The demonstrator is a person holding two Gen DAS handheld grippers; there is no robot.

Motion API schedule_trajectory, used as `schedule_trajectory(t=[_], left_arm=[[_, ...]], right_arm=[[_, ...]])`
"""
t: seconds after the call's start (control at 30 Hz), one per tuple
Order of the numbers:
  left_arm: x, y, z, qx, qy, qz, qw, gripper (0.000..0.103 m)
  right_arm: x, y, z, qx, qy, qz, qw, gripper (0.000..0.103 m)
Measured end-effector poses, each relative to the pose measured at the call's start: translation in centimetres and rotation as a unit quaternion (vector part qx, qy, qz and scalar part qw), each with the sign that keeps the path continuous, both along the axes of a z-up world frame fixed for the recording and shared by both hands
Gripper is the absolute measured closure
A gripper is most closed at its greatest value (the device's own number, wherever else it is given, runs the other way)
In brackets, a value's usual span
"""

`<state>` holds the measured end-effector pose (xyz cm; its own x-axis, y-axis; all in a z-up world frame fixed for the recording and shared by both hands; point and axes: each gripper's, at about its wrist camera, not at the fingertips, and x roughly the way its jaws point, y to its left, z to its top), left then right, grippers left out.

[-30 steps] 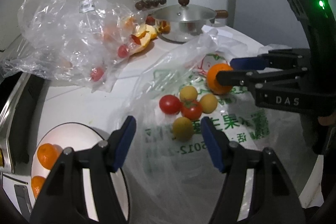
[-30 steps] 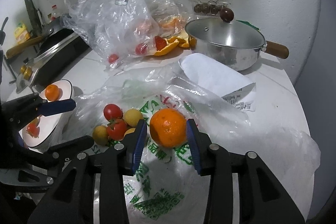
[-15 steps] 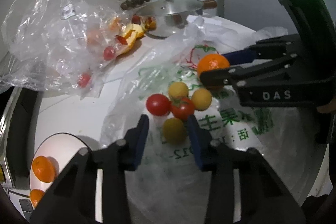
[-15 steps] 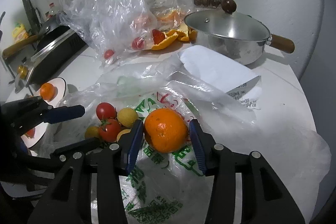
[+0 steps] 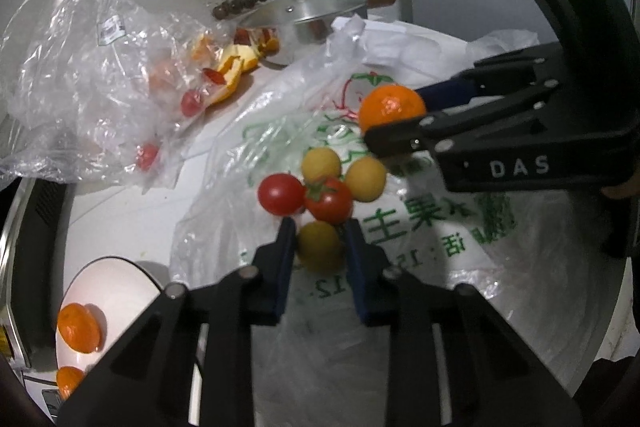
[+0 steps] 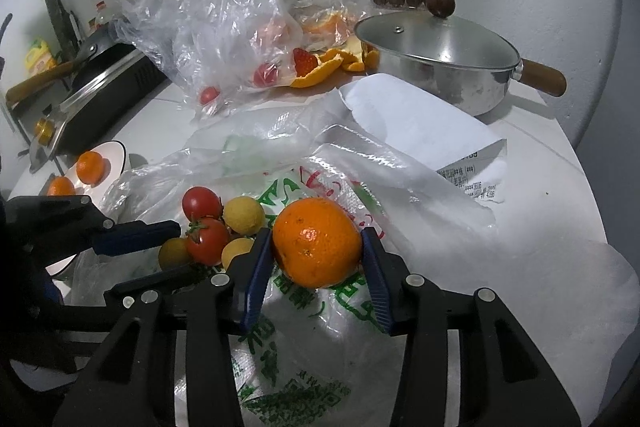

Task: Organize fruits
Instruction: 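Grasp a large mandarin with the right gripper while the left grasps a yellow plum, then carry the mandarin and the plum over the white plate with both grippers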

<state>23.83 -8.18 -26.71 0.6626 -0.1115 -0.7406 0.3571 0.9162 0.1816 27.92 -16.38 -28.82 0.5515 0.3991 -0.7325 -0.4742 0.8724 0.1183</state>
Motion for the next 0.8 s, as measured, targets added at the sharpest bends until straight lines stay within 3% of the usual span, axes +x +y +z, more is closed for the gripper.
schedule_trajectory(t=[0.8], left_arm=[[-4.5, 2.1, 4.4, -0.014, -0.057, 0.014, 0.9982, 0.077]], right_arm=[[-3.7, 0.9, 3.6, -0.005, -0.036, -0.001, 0.999, 0.057]])
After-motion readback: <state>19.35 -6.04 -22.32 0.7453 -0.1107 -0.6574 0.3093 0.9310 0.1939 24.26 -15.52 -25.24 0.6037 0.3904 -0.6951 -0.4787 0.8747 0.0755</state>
